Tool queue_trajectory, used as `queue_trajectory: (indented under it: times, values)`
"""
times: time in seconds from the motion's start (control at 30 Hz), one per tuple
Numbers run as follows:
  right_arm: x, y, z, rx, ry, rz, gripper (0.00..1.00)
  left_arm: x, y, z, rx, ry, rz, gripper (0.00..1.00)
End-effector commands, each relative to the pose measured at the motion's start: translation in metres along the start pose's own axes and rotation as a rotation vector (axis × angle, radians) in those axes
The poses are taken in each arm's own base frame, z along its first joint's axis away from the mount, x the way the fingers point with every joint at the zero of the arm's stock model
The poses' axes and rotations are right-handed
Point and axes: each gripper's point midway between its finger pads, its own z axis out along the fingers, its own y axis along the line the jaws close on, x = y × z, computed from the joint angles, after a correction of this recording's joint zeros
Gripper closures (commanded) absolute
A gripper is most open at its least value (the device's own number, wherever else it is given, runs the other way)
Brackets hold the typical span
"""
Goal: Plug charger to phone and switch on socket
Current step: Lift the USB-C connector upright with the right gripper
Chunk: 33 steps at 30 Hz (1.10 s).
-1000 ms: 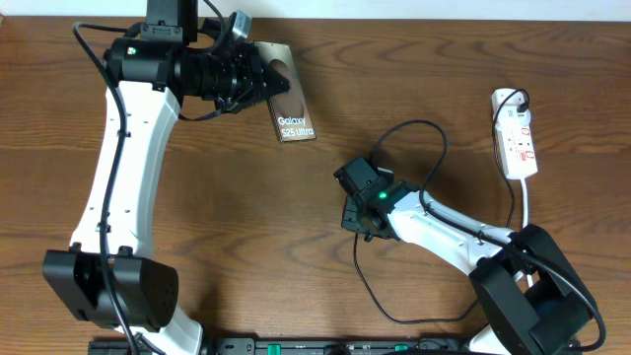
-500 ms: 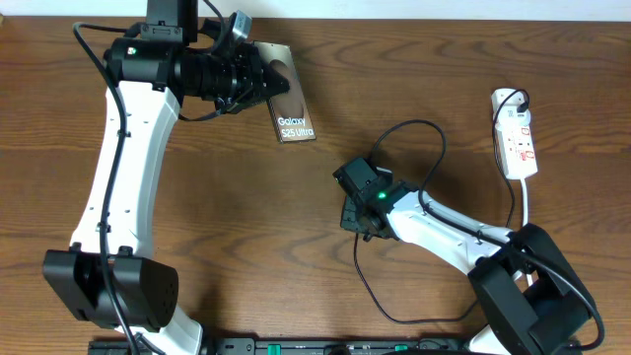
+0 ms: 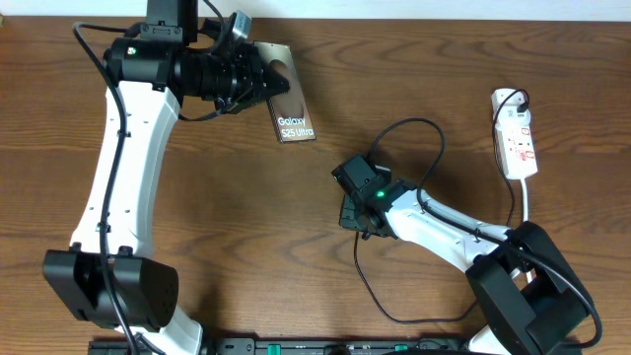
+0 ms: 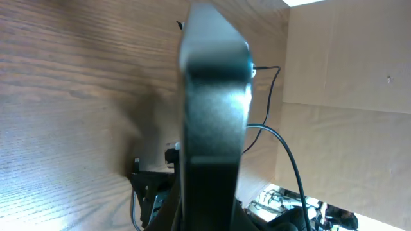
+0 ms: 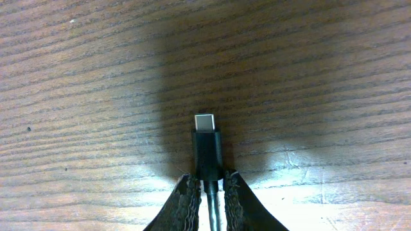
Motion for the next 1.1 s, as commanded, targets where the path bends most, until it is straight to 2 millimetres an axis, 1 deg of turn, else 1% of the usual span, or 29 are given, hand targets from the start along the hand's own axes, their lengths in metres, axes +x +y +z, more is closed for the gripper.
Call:
queue_trajectory:
  times: [0.0,0.2,0.5,0.8,0.83,0.87,0.9,0.93,1.0,1.07]
  values:
    - [0.0073,-0.0085,0.012,0.041,0.026,0.001,0.87,-0.0008,-0.0061,-0.0021,0.021,0.0,0.026,0.93]
    - [0.0088,-0.0084,0.0119,0.039,0.034,0.001,0.87,-0.0008,-0.0061,-0.0021,0.021,0.0,0.026,0.93]
    - [0.0093,-0.008,0.0119,0.037,0.037,0.001,0.92,-0.0008,-0.0061,-0.0021,0.021,0.0,0.026,0.93]
    - [0.0093,-0.008,0.0119,0.037,0.037,0.001,0.92,-0.0007,-0.0063,-0.0022,0.022,0.0,0.027,0.93]
    - [0.0093,-0.008,0.0119,0.037,0.037,0.001,0.9,-0.0008,-0.0061,-0.0021,0.021,0.0,0.026,0.93]
    - [0.0093,-0.008,0.0119,0.037,0.037,0.001,0.85,-0.0008,-0.0061,-0.0021,0.021,0.0,0.026,0.93]
    - [0.0093,-0.008,0.0119,0.037,0.037,0.001,0.77,-0.0008,-0.0061,-0.0021,0.021,0.0,0.026,0.93]
    - [0.0093,-0.008,0.0119,0.037,0.037,0.001,0.75,-0.0007,-0.0063,-0.0022,0.022,0.0,0.027,0.93]
    - [0.0097,-0.0085,0.0119,0.039,0.039,0.001,0.74,-0.0008,-0.0061,-0.0021,0.021,0.0,0.026,0.93]
    - [0.0106,-0.0095,0.0118,0.043,0.042,0.001,0.75,-0.0008,-0.0061,-0.0021,0.021,0.0,0.026,0.93]
